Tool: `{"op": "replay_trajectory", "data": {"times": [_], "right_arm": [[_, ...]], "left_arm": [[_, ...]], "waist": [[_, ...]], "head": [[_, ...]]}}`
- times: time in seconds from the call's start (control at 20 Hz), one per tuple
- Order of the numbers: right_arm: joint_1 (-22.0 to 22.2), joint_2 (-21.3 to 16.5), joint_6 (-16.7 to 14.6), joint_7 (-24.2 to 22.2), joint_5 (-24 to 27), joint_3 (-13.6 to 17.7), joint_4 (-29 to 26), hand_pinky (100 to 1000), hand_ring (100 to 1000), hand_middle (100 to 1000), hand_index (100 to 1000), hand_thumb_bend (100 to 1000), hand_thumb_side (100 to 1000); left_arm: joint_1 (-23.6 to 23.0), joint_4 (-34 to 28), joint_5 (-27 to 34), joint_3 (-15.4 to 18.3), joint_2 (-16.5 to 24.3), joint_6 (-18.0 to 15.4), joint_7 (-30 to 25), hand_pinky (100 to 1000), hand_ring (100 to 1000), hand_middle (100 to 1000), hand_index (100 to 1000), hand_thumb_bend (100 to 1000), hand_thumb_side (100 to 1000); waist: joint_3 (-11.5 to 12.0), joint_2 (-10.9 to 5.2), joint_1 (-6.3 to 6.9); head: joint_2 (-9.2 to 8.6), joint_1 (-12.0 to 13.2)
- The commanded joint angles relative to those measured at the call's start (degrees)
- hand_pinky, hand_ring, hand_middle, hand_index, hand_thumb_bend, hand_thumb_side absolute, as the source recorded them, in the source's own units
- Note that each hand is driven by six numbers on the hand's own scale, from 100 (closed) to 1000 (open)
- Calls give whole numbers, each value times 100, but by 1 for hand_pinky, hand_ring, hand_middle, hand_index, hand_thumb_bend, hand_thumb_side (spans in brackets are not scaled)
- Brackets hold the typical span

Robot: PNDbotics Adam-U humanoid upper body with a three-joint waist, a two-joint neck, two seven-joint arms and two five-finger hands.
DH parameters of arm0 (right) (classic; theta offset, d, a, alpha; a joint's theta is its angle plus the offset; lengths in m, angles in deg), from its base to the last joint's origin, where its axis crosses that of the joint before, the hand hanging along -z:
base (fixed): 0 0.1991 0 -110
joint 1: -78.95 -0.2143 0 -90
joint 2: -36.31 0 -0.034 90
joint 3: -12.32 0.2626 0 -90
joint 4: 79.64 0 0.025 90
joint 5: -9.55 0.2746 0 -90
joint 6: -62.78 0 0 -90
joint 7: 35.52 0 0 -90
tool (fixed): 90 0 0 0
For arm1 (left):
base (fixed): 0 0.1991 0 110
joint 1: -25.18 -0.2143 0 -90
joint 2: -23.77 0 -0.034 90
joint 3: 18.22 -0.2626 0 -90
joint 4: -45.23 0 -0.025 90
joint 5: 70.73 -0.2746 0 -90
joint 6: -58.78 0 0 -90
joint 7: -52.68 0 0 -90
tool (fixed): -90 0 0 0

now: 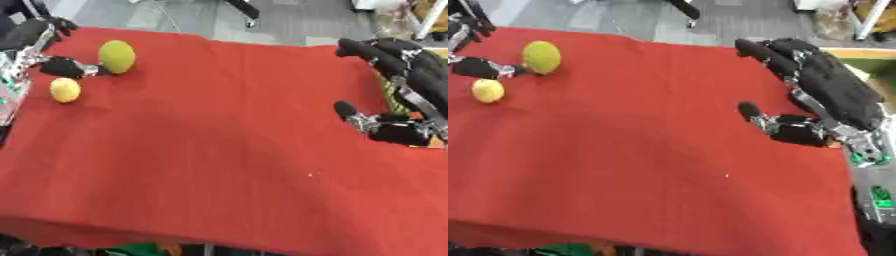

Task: Pick up the objects with one hand, pass them to the other hand, and then place them into the box on the other side of the table.

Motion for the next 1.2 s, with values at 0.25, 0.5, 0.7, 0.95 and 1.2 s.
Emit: {"op": "replay_trajectory", "data": {"times": [0.25,0.5,0.7,0.95,1.2], "right_arm": [[-57,-9,-19,-30,54,-3,-63,826,790,782,1000,223,100],[-53,0,-10,-33,70,-4,-49,826,789,778,1000,207,100],[-46,6,-11,-36,76,-6,-40,826,788,778,1000,201,100],[-24,22,-15,-38,82,-15,-15,825,787,777,1000,165,100],[-19,28,-24,-34,99,-26,-1,825,787,777,1000,145,100]], "left_arm": [[363,967,-1191,176,4,-31,-489,785,737,722,827,602,313],[370,1237,-1491,357,29,83,-500,764,702,685,797,515,238],[331,1374,-1489,409,5,192,-317,745,674,661,775,418,171],[279,1486,-1413,406,-43,175,-345,702,604,584,699,219,100],[235,1377,-1108,434,-67,56,-440,641,517,483,581,126,100]], "waist": [[-41,-23,83],[-40,-24,106],[-38,-26,105],[-33,-25,98],[-27,-24,92]], "head": [[-11,-29],[-11,-47],[-11,-48],[-11,-36],[-11,-43]]}}
